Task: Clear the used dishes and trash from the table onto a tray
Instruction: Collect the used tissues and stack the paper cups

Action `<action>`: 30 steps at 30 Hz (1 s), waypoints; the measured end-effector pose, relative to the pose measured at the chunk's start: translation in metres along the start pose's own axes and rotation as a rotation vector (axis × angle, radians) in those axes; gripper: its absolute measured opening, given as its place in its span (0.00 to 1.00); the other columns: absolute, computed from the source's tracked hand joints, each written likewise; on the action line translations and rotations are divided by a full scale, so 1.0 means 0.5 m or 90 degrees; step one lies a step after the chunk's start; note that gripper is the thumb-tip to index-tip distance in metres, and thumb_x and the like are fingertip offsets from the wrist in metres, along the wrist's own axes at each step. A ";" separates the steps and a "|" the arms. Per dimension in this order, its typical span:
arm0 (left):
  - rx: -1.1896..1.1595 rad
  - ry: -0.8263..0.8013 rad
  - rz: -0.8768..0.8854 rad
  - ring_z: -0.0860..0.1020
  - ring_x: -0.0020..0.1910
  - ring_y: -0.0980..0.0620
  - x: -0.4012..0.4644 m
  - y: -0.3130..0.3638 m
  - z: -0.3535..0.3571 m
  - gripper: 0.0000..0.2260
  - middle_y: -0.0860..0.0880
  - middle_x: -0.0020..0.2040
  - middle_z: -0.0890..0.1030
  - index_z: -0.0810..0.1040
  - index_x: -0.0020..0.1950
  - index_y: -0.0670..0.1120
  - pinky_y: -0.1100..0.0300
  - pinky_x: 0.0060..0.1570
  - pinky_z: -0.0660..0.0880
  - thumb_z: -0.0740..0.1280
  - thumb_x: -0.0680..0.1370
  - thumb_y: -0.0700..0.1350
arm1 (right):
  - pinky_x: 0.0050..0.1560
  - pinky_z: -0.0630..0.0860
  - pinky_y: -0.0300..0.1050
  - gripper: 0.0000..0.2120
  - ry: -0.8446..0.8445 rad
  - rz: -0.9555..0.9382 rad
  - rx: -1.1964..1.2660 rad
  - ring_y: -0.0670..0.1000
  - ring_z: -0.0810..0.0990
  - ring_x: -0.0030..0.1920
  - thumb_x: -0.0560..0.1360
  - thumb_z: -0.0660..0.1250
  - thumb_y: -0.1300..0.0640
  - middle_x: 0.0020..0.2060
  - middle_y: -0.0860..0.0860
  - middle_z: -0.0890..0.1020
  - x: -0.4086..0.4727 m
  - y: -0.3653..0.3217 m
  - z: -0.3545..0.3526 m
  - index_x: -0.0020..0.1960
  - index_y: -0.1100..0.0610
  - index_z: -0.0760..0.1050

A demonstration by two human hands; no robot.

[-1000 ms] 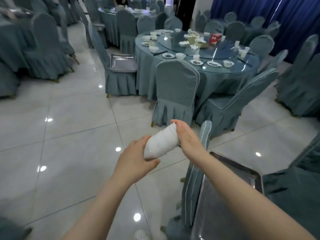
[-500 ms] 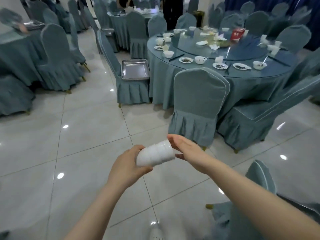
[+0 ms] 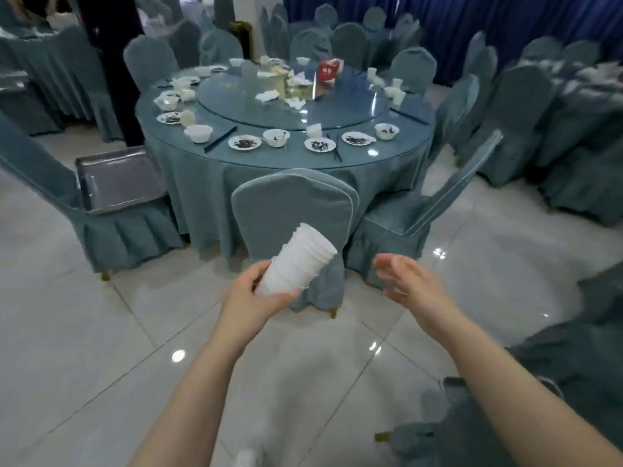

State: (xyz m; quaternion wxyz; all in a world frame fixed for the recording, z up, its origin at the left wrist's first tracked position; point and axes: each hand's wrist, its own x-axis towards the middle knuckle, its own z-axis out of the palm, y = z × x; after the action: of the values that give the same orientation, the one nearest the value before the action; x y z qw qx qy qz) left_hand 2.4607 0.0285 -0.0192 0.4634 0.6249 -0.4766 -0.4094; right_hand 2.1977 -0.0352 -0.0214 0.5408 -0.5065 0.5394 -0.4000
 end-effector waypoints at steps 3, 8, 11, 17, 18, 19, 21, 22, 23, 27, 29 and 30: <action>0.000 -0.112 0.012 0.79 0.48 0.61 0.142 0.022 0.044 0.25 0.59 0.50 0.82 0.77 0.56 0.57 0.68 0.44 0.75 0.77 0.61 0.52 | 0.56 0.74 0.45 0.12 0.108 0.034 0.054 0.48 0.78 0.59 0.80 0.59 0.48 0.56 0.46 0.82 0.062 -0.003 -0.064 0.57 0.49 0.78; 0.009 -0.287 0.055 0.79 0.43 0.67 0.344 0.076 0.183 0.24 0.59 0.49 0.82 0.78 0.59 0.54 0.76 0.37 0.71 0.79 0.65 0.48 | 0.55 0.75 0.46 0.11 0.293 0.054 0.092 0.48 0.78 0.60 0.79 0.60 0.48 0.56 0.45 0.82 0.093 0.020 -0.190 0.58 0.48 0.77; 0.022 -0.385 0.071 0.79 0.45 0.66 0.422 0.112 0.302 0.21 0.59 0.50 0.82 0.77 0.59 0.57 0.72 0.41 0.72 0.76 0.68 0.47 | 0.54 0.75 0.47 0.10 0.399 0.080 0.126 0.50 0.79 0.59 0.80 0.61 0.51 0.55 0.45 0.83 0.077 0.029 -0.273 0.58 0.49 0.78; 0.037 -0.525 0.129 0.79 0.47 0.64 0.556 0.212 0.586 0.21 0.60 0.50 0.81 0.76 0.58 0.58 0.68 0.41 0.71 0.77 0.67 0.49 | 0.58 0.74 0.50 0.09 0.584 0.086 0.174 0.51 0.79 0.58 0.81 0.60 0.54 0.54 0.48 0.83 0.114 0.025 -0.476 0.57 0.51 0.77; 0.032 -0.538 0.132 0.78 0.47 0.64 0.574 0.233 0.635 0.20 0.61 0.50 0.80 0.76 0.57 0.58 0.69 0.40 0.70 0.76 0.68 0.49 | 0.59 0.74 0.51 0.09 0.609 0.091 0.179 0.52 0.79 0.58 0.81 0.60 0.55 0.54 0.48 0.83 0.128 0.021 -0.510 0.57 0.51 0.77; 0.029 -0.550 0.135 0.78 0.45 0.66 0.592 0.255 0.683 0.19 0.61 0.49 0.80 0.75 0.56 0.59 0.71 0.39 0.69 0.76 0.68 0.49 | 0.60 0.74 0.52 0.09 0.628 0.092 0.184 0.52 0.79 0.58 0.81 0.60 0.55 0.54 0.49 0.83 0.141 0.016 -0.542 0.57 0.52 0.77; 0.031 -0.575 0.148 0.78 0.43 0.67 0.627 0.293 0.774 0.18 0.61 0.50 0.80 0.75 0.55 0.60 0.72 0.38 0.69 0.76 0.69 0.49 | 0.60 0.73 0.52 0.09 0.653 0.095 0.184 0.52 0.80 0.58 0.81 0.60 0.55 0.54 0.49 0.83 0.169 0.009 -0.602 0.57 0.52 0.77; 0.028 -0.587 0.157 0.78 0.44 0.65 0.644 0.312 0.820 0.18 0.59 0.51 0.80 0.75 0.56 0.59 0.70 0.39 0.70 0.76 0.69 0.49 | 0.60 0.73 0.52 0.09 0.664 0.093 0.173 0.52 0.79 0.58 0.81 0.60 0.56 0.54 0.48 0.83 0.183 0.005 -0.635 0.57 0.52 0.77; 0.026 -0.597 0.164 0.78 0.46 0.63 0.663 0.331 0.865 0.19 0.57 0.52 0.80 0.75 0.58 0.57 0.69 0.40 0.70 0.76 0.69 0.48 | 0.60 0.73 0.52 0.09 0.676 0.089 0.162 0.51 0.79 0.57 0.81 0.60 0.56 0.53 0.48 0.83 0.198 0.001 -0.670 0.56 0.52 0.77; 0.019 -0.636 0.154 0.79 0.50 0.53 0.731 0.388 1.025 0.23 0.51 0.54 0.80 0.75 0.64 0.49 0.58 0.51 0.74 0.74 0.70 0.49 | 0.58 0.74 0.52 0.08 0.757 0.089 0.171 0.51 0.80 0.56 0.80 0.61 0.57 0.52 0.49 0.83 0.239 -0.004 -0.789 0.56 0.52 0.77; 0.020 -0.666 0.149 0.78 0.50 0.53 0.760 0.413 1.113 0.21 0.49 0.53 0.80 0.75 0.63 0.48 0.59 0.50 0.73 0.74 0.71 0.49 | 0.55 0.76 0.49 0.07 0.783 0.083 0.159 0.51 0.80 0.56 0.79 0.63 0.57 0.52 0.49 0.83 0.255 0.002 -0.852 0.55 0.51 0.78; 0.021 -0.680 0.154 0.78 0.48 0.55 0.776 0.428 1.160 0.20 0.51 0.52 0.80 0.76 0.61 0.48 0.63 0.45 0.72 0.74 0.71 0.48 | 0.54 0.76 0.48 0.07 0.797 0.083 0.151 0.51 0.80 0.56 0.79 0.63 0.57 0.52 0.48 0.84 0.263 0.006 -0.886 0.54 0.51 0.78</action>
State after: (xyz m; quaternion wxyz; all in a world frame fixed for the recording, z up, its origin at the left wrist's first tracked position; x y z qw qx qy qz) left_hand 1.9429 -0.4844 0.0246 0.1913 0.2779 -0.7205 -0.6059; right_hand 1.7724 -0.2152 -0.0056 0.1991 -0.0800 0.7351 -0.6431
